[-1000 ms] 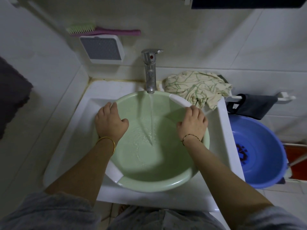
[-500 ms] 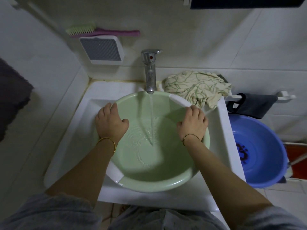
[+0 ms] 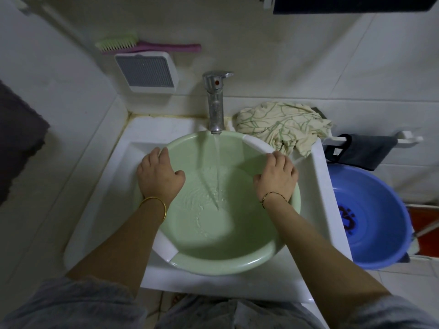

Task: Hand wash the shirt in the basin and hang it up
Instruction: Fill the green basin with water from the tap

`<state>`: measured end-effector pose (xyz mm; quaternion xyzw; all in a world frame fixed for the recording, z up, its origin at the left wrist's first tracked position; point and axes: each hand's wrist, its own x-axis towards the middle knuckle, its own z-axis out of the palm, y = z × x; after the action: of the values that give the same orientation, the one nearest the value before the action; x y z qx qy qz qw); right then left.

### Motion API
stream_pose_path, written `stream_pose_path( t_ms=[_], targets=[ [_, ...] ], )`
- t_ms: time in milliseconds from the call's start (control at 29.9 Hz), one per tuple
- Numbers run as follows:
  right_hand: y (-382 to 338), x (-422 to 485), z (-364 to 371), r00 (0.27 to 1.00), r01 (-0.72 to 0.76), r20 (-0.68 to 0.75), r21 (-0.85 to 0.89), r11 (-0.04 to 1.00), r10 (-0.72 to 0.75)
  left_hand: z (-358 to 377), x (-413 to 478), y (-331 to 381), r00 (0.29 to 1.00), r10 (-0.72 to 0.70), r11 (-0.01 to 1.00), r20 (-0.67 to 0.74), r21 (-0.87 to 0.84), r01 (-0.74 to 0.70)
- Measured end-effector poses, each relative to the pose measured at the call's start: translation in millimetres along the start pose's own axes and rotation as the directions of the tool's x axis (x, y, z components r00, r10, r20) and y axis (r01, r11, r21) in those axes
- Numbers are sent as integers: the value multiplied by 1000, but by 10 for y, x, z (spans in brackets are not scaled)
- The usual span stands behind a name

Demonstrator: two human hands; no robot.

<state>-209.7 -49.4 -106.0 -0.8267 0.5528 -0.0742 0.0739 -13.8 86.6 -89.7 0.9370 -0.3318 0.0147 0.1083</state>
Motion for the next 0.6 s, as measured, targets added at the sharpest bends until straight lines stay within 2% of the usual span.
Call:
stream_pose_path(
  t_ms=[601],
  targets=[
    [7, -6, 5, 1000, 1, -7, 12, 1000, -1, 5, 2, -7, 1000, 2, 1000, 8, 8, -2]
  ],
)
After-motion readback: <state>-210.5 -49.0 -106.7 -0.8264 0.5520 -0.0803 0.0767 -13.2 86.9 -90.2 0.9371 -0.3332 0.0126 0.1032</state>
